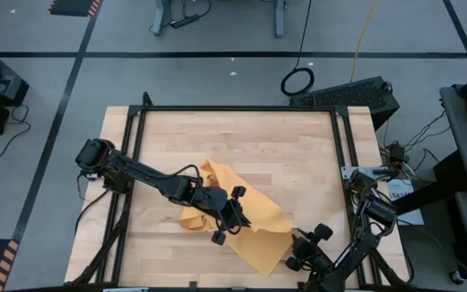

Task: Roll towel
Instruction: Roll the yellow towel

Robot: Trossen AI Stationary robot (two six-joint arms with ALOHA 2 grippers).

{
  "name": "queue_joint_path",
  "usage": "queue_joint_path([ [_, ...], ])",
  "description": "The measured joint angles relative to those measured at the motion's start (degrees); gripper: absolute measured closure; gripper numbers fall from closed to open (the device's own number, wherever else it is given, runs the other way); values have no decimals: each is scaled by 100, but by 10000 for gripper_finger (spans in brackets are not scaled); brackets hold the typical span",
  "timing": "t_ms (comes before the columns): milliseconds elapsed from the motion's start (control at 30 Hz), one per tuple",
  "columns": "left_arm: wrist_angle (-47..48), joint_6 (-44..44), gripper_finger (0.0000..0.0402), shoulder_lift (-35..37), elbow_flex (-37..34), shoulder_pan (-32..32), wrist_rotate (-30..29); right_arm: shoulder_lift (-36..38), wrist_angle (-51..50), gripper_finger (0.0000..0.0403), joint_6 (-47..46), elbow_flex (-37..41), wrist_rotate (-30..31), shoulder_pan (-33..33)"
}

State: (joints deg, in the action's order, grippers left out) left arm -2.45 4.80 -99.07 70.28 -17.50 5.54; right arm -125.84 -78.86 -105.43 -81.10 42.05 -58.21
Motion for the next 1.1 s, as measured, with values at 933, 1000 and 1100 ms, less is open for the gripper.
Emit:
queue_joint_path([
  [933,-619,-297,395,-166,-420,-181,13,90,-972,400,-203,-11,-190,-105],
  [1000,-898,-277,395,-254,-426,-224,25,90,-934,397,-199,-11,-235,-126],
  [1100,-1040,-238,395,-346,-424,-215,35,143,-849,370,-284,-11,-484,-175],
])
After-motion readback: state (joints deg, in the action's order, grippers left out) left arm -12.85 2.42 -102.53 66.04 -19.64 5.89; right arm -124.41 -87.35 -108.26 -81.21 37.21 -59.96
